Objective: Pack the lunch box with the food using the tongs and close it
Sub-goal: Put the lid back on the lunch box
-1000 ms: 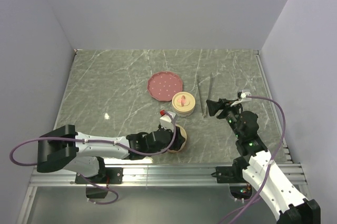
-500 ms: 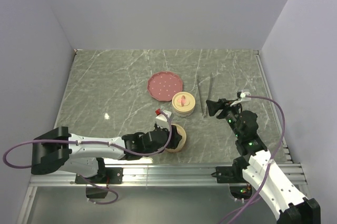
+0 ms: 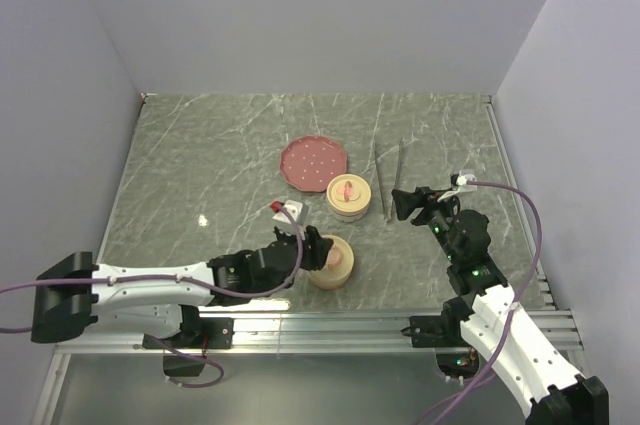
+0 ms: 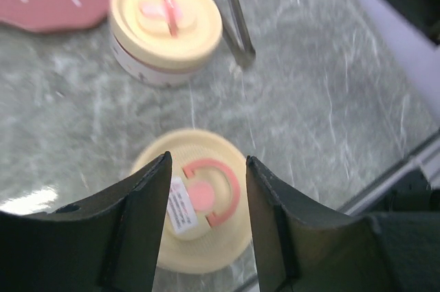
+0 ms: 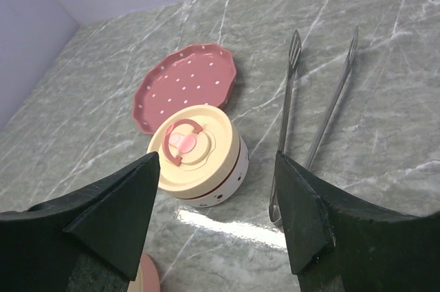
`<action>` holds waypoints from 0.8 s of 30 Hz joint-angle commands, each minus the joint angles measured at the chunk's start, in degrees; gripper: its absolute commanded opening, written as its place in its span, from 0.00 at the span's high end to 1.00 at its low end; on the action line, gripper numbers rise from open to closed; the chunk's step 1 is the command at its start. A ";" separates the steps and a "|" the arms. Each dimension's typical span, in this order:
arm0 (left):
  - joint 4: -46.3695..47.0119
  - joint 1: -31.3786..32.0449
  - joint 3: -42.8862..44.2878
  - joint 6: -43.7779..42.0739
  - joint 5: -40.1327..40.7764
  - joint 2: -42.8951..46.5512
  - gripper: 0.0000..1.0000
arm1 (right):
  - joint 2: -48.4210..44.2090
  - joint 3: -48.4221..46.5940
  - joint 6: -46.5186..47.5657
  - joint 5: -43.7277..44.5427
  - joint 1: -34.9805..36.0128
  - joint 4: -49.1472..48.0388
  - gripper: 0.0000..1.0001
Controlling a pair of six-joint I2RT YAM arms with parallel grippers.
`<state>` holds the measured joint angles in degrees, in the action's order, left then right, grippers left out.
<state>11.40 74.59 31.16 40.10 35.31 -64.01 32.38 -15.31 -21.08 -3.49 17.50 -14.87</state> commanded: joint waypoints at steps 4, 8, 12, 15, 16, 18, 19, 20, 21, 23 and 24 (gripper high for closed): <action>5.56 -7.68 -2.85 -6.78 3.46 7.22 0.45 | 1.10 -0.07 0.07 1.29 0.17 -1.65 0.25; 8.98 -17.79 -4.26 -8.88 -2.43 8.20 0.45 | 2.42 -0.33 0.08 1.55 0.26 -2.53 0.25; 12.94 -30.27 -4.44 -11.09 -8.75 6.89 0.44 | 4.44 -0.77 0.25 2.61 0.17 -3.23 0.25; 15.66 -39.30 -3.56 -11.53 -15.25 3.91 0.44 | 5.94 -1.65 0.25 3.40 0.26 -3.14 0.25; 16.28 -41.43 -2.86 -11.71 -18.66 2.85 0.44 | 6.46 -1.83 0.25 4.62 0.26 -3.14 0.25; 18.22 -47.58 -1.89 -11.80 -21.32 -0.74 0.44 | 6.82 -2.35 0.08 5.59 0.26 -3.14 0.25; 18.92 -49.52 -0.85 -11.80 -22.90 -1.99 0.44 | 6.99 -2.44 0.08 6.12 0.17 -3.06 0.25; 19.79 -53.19 -0.14 -11.88 -25.61 -3.22 0.44 | 6.99 -2.79 0.08 6.91 0.17 -2.97 0.25; 20.15 -54.88 0.48 -11.88 -26.60 -5.58 0.43 | 6.91 -3.06 0.16 7.17 0.17 -2.88 0.25; 20.24 -58.83 2.50 -12.50 -27.14 -7.44 0.43 | 6.91 -4.11 0.51 8.05 0.26 -2.44 0.25; 20.24 -59.99 3.11 -12.59 -27.05 -8.58 0.42 | 6.91 -4.55 0.78 9.36 0.26 -2.18 0.24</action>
<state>26.94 18.39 30.68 29.06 13.19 -71.31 39.38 -16.16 -21.10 2.26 17.50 -15.20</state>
